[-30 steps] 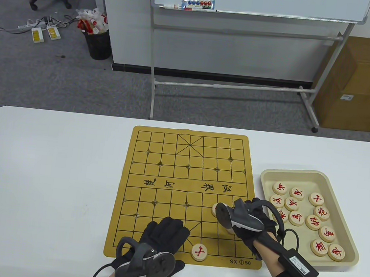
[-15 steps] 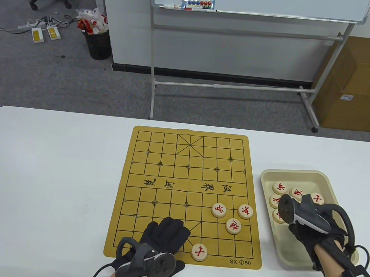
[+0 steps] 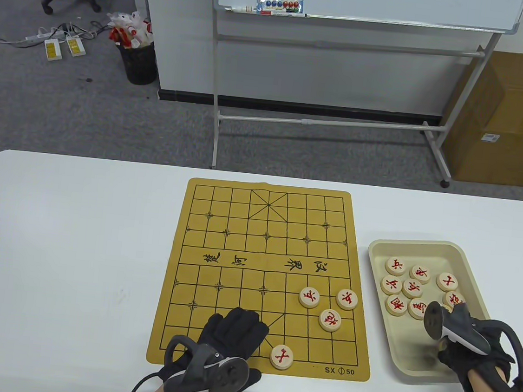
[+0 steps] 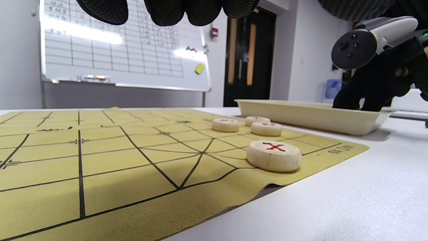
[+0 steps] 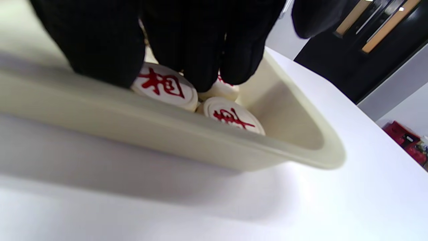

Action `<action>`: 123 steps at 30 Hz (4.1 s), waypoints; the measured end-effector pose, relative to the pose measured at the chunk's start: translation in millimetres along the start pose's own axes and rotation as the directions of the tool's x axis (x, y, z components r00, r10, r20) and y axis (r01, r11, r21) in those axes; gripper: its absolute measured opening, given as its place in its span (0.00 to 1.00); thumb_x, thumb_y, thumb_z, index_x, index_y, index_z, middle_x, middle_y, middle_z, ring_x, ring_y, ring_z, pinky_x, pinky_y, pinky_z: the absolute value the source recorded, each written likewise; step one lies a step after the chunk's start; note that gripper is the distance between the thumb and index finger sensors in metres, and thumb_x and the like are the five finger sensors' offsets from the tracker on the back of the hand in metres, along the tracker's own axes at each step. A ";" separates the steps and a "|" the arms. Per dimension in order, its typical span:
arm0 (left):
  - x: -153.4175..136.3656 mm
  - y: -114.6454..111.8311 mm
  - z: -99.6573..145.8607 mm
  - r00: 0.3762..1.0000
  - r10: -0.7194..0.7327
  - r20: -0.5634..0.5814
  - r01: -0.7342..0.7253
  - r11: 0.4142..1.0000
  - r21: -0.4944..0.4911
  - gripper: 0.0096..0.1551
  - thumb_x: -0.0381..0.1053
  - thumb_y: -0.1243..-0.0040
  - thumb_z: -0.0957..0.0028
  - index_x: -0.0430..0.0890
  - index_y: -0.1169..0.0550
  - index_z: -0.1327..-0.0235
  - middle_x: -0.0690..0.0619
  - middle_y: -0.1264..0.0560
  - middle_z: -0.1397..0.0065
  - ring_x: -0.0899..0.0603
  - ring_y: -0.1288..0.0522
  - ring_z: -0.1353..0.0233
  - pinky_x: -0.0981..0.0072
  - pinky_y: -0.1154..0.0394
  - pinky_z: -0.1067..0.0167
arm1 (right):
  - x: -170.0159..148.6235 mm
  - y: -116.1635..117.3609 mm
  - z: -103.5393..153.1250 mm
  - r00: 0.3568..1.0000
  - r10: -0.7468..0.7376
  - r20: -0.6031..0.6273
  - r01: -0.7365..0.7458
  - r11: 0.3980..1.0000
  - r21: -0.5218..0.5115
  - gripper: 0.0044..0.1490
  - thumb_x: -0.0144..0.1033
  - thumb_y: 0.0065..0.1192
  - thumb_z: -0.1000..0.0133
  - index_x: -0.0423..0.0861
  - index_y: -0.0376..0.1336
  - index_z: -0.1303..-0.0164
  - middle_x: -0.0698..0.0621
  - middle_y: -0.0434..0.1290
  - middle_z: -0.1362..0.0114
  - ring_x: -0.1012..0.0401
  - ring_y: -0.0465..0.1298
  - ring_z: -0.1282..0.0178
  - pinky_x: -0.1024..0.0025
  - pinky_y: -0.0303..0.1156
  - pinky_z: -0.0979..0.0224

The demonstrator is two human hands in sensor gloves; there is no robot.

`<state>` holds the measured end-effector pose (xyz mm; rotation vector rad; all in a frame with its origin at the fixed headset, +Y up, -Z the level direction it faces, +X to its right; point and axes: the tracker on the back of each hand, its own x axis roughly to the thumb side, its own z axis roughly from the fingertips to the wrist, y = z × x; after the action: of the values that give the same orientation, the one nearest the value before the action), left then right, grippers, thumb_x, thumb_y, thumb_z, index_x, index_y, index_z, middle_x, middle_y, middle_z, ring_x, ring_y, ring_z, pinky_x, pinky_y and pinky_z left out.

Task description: Set up Chinese chess pieces

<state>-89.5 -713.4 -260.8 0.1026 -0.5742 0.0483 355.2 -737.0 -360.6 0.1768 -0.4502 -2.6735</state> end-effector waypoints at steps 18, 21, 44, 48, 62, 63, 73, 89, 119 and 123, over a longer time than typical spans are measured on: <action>-0.7 0.6 -0.6 1.000 -0.002 -0.005 0.002 1.000 0.002 0.52 0.70 0.53 0.58 0.52 0.48 0.21 0.47 0.49 0.14 0.37 0.48 0.15 0.33 0.43 0.24 | 12.2 -6.2 3.2 1.000 0.002 0.009 -0.002 1.000 -0.026 0.47 0.56 0.70 0.54 0.48 0.63 0.24 0.48 0.75 0.26 0.49 0.75 0.25 0.34 0.55 0.18; -0.7 0.3 -0.7 1.000 -0.002 -0.005 0.002 1.000 -0.002 0.52 0.70 0.53 0.58 0.52 0.48 0.21 0.47 0.50 0.14 0.37 0.48 0.15 0.33 0.43 0.24 | 14.8 -31.2 18.2 0.998 -0.046 0.032 0.051 0.985 -0.163 0.47 0.56 0.70 0.53 0.48 0.63 0.24 0.47 0.76 0.26 0.49 0.78 0.28 0.34 0.57 0.19; -0.9 0.3 -0.7 1.000 0.004 -0.004 -0.004 1.000 -0.003 0.52 0.70 0.53 0.58 0.52 0.48 0.21 0.47 0.50 0.14 0.37 0.48 0.15 0.33 0.43 0.24 | 185.3 -51.6 92.9 0.831 0.052 0.554 0.106 0.962 -0.250 0.47 0.52 0.71 0.53 0.48 0.61 0.23 0.44 0.70 0.23 0.51 0.80 0.33 0.40 0.64 0.21; -0.6 0.1 -0.6 1.000 0.000 -0.004 0.000 1.000 -0.004 0.52 0.70 0.53 0.58 0.52 0.48 0.20 0.47 0.50 0.14 0.37 0.48 0.15 0.33 0.43 0.24 | 189.0 -46.4 92.4 0.827 0.050 0.560 0.104 0.965 -0.240 0.46 0.52 0.71 0.52 0.48 0.61 0.23 0.44 0.70 0.23 0.51 0.80 0.33 0.41 0.64 0.21; -0.6 0.2 -0.5 1.000 -0.001 -0.007 0.001 1.000 -0.002 0.52 0.70 0.53 0.58 0.52 0.48 0.21 0.47 0.50 0.14 0.37 0.48 0.15 0.33 0.43 0.24 | 192.4 -46.7 93.7 0.828 0.069 0.556 0.092 0.962 -0.257 0.46 0.52 0.71 0.52 0.47 0.62 0.23 0.43 0.71 0.24 0.51 0.80 0.34 0.41 0.65 0.21; -0.6 0.2 -0.6 1.000 -0.001 -0.007 0.001 1.000 -0.002 0.52 0.70 0.53 0.58 0.52 0.48 0.21 0.47 0.50 0.14 0.37 0.48 0.15 0.33 0.43 0.24 | 193.3 -47.2 93.7 0.828 0.073 0.556 0.087 0.963 -0.256 0.46 0.52 0.71 0.52 0.47 0.62 0.23 0.43 0.71 0.24 0.51 0.81 0.34 0.42 0.65 0.21; -1.0 0.2 -0.6 1.000 0.000 -0.008 0.000 1.000 0.001 0.52 0.70 0.53 0.58 0.52 0.48 0.21 0.47 0.50 0.14 0.37 0.48 0.15 0.33 0.43 0.24 | 215.2 -56.0 96.4 0.808 0.073 0.585 0.127 0.948 -0.292 0.47 0.53 0.71 0.53 0.46 0.63 0.24 0.43 0.73 0.26 0.51 0.82 0.37 0.43 0.67 0.22; -0.9 0.2 -0.2 1.000 0.002 -0.006 -0.002 1.000 0.003 0.52 0.70 0.53 0.58 0.52 0.48 0.21 0.47 0.50 0.14 0.37 0.48 0.15 0.33 0.43 0.24 | 117.4 -114.8 87.8 0.898 -0.149 0.415 0.310 0.882 -0.355 0.48 0.54 0.68 0.52 0.47 0.60 0.22 0.43 0.69 0.21 0.48 0.78 0.29 0.40 0.63 0.20; -0.1 -0.7 -1.2 1.000 -0.006 -0.004 0.006 1.000 -0.015 0.52 0.70 0.53 0.58 0.52 0.48 0.21 0.47 0.49 0.14 0.37 0.48 0.15 0.33 0.43 0.24 | -10.0 11.7 -6.9 0.967 0.246 -0.058 -0.247 0.969 0.003 0.52 0.56 0.70 0.54 0.51 0.57 0.20 0.56 0.77 0.27 0.54 0.73 0.21 0.36 0.53 0.17; -0.3 -0.8 -1.5 1.000 -0.005 -0.004 0.005 1.000 -0.013 0.52 0.70 0.53 0.58 0.52 0.48 0.21 0.47 0.49 0.14 0.37 0.48 0.15 0.33 0.43 0.24 | -10.2 15.3 -6.2 0.974 0.219 -0.059 -0.222 0.974 -0.048 0.51 0.56 0.69 0.55 0.47 0.58 0.22 0.56 0.78 0.29 0.54 0.74 0.21 0.36 0.53 0.17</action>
<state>-88.9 -714.0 -262.3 0.0909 -0.5699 0.0402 371.4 -747.5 -360.6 0.1706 -0.3573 -2.4536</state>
